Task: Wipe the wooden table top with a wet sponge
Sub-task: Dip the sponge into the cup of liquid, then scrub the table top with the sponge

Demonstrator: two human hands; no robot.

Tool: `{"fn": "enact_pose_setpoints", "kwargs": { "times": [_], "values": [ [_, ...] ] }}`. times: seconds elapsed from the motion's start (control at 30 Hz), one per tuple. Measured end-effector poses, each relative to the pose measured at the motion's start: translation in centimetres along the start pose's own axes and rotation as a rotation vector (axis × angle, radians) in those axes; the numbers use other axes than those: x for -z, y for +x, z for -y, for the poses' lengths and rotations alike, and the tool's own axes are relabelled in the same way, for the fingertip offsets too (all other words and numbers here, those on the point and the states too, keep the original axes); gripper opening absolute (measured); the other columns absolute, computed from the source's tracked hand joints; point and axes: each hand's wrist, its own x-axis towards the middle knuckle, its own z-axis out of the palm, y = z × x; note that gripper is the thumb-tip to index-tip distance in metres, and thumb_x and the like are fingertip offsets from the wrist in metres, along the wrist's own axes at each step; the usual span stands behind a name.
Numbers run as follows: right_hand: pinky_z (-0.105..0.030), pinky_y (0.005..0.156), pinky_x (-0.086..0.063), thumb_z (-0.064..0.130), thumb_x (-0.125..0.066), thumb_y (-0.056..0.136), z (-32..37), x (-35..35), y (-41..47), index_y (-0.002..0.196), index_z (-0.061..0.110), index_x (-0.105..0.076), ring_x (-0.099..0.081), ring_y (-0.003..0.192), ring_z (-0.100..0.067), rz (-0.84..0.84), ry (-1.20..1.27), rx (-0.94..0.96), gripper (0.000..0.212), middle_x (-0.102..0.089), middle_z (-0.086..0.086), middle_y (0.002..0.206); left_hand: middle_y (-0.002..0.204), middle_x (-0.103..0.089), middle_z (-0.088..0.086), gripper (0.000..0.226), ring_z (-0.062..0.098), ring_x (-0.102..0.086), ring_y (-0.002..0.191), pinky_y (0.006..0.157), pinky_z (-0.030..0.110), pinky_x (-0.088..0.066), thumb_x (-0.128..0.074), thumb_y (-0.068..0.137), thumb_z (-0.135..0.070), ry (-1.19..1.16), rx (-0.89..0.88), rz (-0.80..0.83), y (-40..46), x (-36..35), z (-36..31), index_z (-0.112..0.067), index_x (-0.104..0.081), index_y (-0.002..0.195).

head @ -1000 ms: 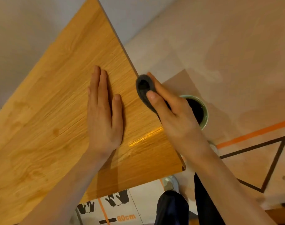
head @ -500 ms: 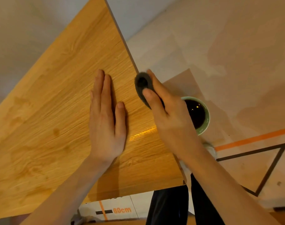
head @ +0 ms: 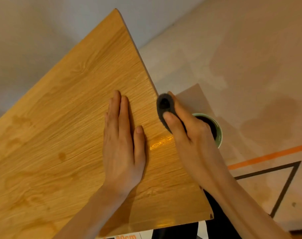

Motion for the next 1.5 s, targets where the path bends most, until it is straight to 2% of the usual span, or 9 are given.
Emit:
{"fn": "enact_pose_setpoints", "kwargs": {
  "times": [0.27,0.43,0.67,0.83,1.0,1.1,1.17,1.3,1.5],
  "values": [
    [-0.002,0.073,-0.04,0.038,-0.042,0.101,1.4,-0.4,1.6,0.143,0.031,-0.044,-0.058,0.085,0.006,-0.021,-0.081,0.015,0.042,-0.067,0.015,0.101,0.171,-0.009,0.008,0.058,0.021,-0.006,0.159,0.126,0.052,-0.016,-0.031,0.107,-0.025,0.02,0.007,0.013,-0.1,-0.2,0.0,-0.004,-0.019,0.16],
    [-0.007,0.074,-0.046,0.055,-0.049,0.093,0.9,0.3,-2.7,0.112,0.056,-0.057,-0.062,0.091,0.007,-0.082,-0.089,-0.108,0.02,-0.067,0.023,0.099,0.171,-0.012,-0.004,0.061,0.014,-0.01,0.158,0.124,0.055,-0.023,-0.039,0.105,-0.032,-0.152,0.033,0.053,0.3,1.0,0.1,-0.012,-0.024,0.161],
    [-0.004,0.054,-0.039,0.029,-0.05,0.096,2.6,-0.8,2.3,0.129,0.022,-0.06,-0.058,0.059,0.002,-0.043,-0.001,-0.099,0.034,-0.059,0.023,0.064,0.167,-0.026,0.002,0.054,0.014,-0.019,0.156,0.124,0.052,-0.022,-0.041,0.107,-0.028,-0.126,0.036,-0.008,7.7,4.9,9.0,-0.009,-0.032,0.157],
    [-0.005,0.058,-0.044,0.03,-0.049,0.097,4.8,-2.0,5.5,0.107,0.053,-0.056,-0.064,0.077,-0.002,-0.122,-0.108,-0.086,0.027,-0.068,0.016,0.088,0.167,-0.025,0.011,0.055,0.021,-0.02,0.156,0.123,0.054,-0.022,-0.04,0.107,-0.024,-0.068,0.0,-0.041,10.2,5.1,12.8,-0.001,-0.031,0.156],
    [-0.004,0.057,-0.038,0.03,-0.046,0.102,7.0,-3.9,15.2,0.116,0.029,-0.065,-0.055,0.064,0.008,-0.136,-0.218,-0.046,0.023,-0.059,0.018,0.076,0.167,-0.023,0.012,0.057,0.024,-0.018,0.156,0.127,0.048,-0.016,-0.037,0.106,-0.023,-0.003,-0.025,-0.067,10.1,4.8,12.4,-0.001,-0.029,0.157],
    [-0.019,0.059,-0.037,0.025,-0.045,0.102,8.6,-5.4,20.0,0.091,0.007,-0.062,-0.048,0.063,-0.006,-0.162,-0.244,-0.011,0.027,-0.054,0.002,0.073,0.168,-0.021,0.01,0.057,0.021,-0.015,0.157,0.129,0.04,-0.011,-0.037,0.107,-0.024,0.029,-0.037,-0.06,10.3,5.0,12.5,-0.003,-0.027,0.158],
    [-0.016,0.059,-0.038,0.027,-0.045,0.102,8.9,-5.8,20.2,0.093,0.008,-0.062,-0.049,0.062,-0.001,-0.193,-0.29,-0.019,0.027,-0.056,0.003,0.074,0.168,-0.021,0.009,0.057,0.021,-0.015,0.157,0.129,0.039,-0.01,-0.036,0.107,-0.025,0.047,-0.05,-0.069,10.3,5.0,12.5,-0.003,-0.027,0.158],
    [-0.001,0.052,-0.038,0.038,-0.043,0.101,8.0,-5.7,13.2,0.108,0.045,-0.058,-0.058,0.066,0.013,-0.283,-0.327,-0.146,0.019,-0.065,0.023,0.073,0.169,-0.019,0.008,0.058,0.022,-0.013,0.158,0.129,0.037,-0.006,-0.032,0.106,-0.029,0.04,-0.051,-0.063,10.3,4.7,12.5,-0.003,-0.026,0.158],
    [0.001,0.069,-0.042,0.034,-0.04,0.102,7.9,-6.1,13.1,0.132,0.033,-0.053,-0.056,0.081,0.016,-0.324,-0.397,-0.143,0.033,-0.065,0.017,0.1,0.167,-0.024,0.009,0.059,0.022,-0.016,0.157,0.129,0.035,-0.009,-0.036,0.104,-0.027,0.021,-0.026,-0.093,10.8,4.5,12.5,-0.003,-0.03,0.157]
  ]
}}
